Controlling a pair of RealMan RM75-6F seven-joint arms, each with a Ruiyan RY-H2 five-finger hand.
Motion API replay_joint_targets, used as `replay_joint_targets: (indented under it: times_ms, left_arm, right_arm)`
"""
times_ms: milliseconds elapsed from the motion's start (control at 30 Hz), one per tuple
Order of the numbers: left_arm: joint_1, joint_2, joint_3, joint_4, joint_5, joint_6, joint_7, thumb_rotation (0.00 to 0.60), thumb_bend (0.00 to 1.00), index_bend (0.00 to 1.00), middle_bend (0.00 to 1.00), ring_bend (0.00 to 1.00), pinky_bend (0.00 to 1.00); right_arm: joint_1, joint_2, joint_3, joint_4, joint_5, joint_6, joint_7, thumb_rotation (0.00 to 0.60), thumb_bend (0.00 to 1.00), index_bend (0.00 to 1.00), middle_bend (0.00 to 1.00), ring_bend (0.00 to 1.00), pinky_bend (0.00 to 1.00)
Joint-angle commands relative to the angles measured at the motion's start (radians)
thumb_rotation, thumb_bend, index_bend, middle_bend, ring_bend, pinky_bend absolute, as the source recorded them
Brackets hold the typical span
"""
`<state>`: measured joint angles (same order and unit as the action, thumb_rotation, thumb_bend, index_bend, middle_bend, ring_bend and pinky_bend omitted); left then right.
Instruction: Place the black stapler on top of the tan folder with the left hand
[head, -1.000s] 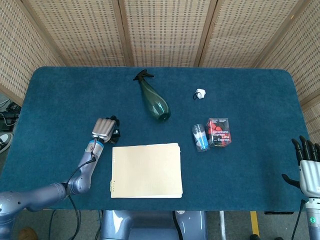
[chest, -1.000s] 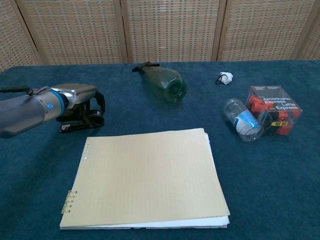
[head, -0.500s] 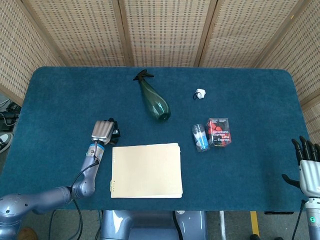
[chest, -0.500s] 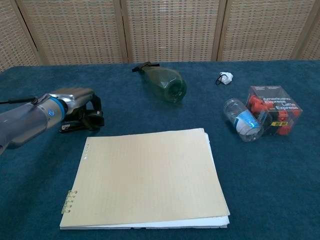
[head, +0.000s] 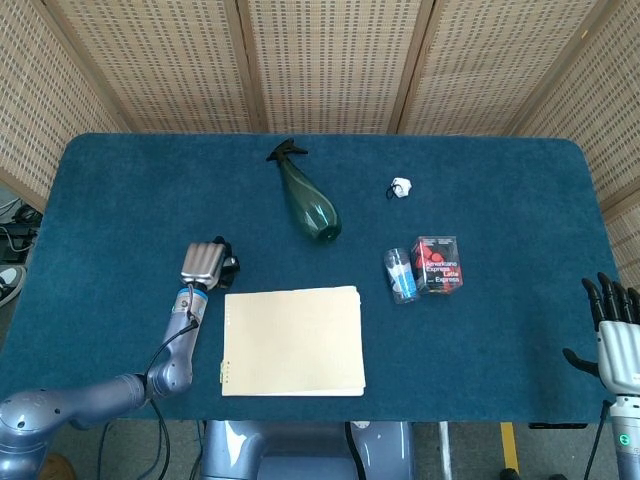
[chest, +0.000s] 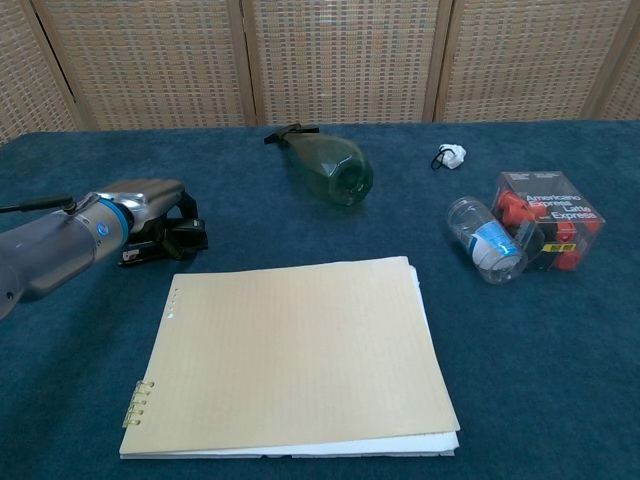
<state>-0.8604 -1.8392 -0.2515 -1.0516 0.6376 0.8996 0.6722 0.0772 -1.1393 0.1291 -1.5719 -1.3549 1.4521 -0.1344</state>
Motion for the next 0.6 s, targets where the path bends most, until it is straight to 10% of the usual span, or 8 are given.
replay_joint_targets:
  times_ms: [33,600]
  left_arm:
    - [0.002,-0.002,0.001,-0.001,0.016,0.013,-0.007,0.6,0.4,0.65,0.52,0.6,0.65]
    - [0.038,0.111,0.012,-0.22,0.165,0.125,-0.042,0.6,0.44,0.7,0.56,0.63,0.68]
  right_arm:
    - [0.0,0.0,0.0,0.0,-0.001,0.001,0.0,0.6,0.0,0.0,0.0,0.0,0.0]
    - [-0.004,0.01,-0.003,-0.014,-0.009,0.01,0.011,0.6,0.0,0.0,0.0,0.0,0.0]
